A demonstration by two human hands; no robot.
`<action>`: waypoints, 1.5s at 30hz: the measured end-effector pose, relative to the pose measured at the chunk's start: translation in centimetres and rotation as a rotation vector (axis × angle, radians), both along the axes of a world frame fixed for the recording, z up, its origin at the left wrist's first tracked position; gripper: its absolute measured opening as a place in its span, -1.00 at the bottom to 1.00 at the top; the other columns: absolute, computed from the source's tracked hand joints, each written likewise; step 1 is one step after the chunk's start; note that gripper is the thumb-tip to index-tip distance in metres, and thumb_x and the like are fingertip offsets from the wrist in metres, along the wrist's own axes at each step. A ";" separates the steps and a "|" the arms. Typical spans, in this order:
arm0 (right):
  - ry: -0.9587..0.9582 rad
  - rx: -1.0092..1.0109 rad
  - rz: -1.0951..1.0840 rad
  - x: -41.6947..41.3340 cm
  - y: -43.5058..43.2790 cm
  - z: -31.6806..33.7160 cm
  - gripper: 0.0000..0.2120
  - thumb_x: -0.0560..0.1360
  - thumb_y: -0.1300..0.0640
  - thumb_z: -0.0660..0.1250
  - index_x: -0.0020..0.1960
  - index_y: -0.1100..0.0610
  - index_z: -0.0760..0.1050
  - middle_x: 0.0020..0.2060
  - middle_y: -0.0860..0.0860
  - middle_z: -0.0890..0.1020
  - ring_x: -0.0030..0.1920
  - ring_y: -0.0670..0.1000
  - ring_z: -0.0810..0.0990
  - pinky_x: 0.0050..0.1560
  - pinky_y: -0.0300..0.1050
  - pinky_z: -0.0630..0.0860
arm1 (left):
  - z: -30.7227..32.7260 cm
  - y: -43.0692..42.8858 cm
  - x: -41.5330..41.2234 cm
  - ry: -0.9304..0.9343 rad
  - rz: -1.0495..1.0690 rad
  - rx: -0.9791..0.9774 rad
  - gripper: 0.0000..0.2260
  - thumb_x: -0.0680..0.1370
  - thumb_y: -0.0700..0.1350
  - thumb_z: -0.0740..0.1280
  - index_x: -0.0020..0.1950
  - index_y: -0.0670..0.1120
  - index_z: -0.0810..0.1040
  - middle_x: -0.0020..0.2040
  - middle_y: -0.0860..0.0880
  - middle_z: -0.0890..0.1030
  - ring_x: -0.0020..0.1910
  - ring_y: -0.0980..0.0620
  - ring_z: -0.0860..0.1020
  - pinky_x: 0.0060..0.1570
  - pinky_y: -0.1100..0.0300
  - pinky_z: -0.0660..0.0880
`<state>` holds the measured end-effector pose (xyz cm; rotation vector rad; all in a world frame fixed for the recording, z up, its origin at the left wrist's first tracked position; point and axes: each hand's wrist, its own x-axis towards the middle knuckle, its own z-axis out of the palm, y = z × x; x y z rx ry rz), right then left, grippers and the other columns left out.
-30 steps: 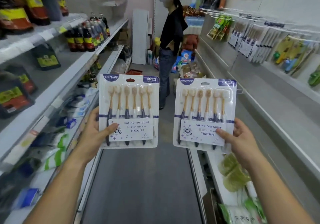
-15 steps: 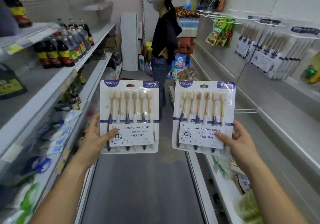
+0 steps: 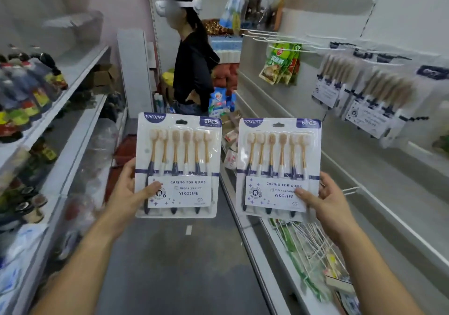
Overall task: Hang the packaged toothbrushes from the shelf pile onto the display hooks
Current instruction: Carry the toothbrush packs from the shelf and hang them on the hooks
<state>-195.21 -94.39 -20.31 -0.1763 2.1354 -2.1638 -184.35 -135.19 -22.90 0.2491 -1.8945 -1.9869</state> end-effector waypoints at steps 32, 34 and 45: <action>-0.080 -0.063 -0.843 -16.3 3.1 -2.8 -0.39 0.25 0.06 0.59 0.26 0.04 0.49 0.06 0.06 0.73 0.02 0.08 0.74 -0.04 0.05 0.70 | -1.0 10.0 -50.5 -0.111 -0.873 -0.044 -0.36 0.40 -0.23 0.49 0.42 0.09 0.38 0.26 0.01 0.66 0.23 0.01 0.65 0.12 0.09 0.63; -0.093 -0.068 -0.901 -16.1 2.5 -3.2 -0.39 0.24 0.05 0.59 0.25 0.00 0.49 0.08 0.06 0.73 0.05 0.09 0.73 0.01 0.07 0.69 | -1.2 10.9 -51.8 -0.114 -0.910 -0.052 -0.42 0.44 -0.31 0.43 0.38 0.08 0.40 0.20 0.05 0.69 0.18 0.04 0.66 -0.01 0.21 0.65; -0.044 -0.066 -1.211 -16.7 -7.1 -1.2 -0.34 0.20 0.03 0.60 0.27 -0.02 0.48 0.03 -0.01 0.74 -0.01 0.05 0.74 -0.07 0.05 0.70 | 0.3 11.1 -60.5 -0.102 -1.197 -0.014 -0.40 0.32 -0.11 0.57 0.25 0.25 0.42 0.12 0.15 0.71 0.10 0.13 0.68 -0.07 0.28 0.63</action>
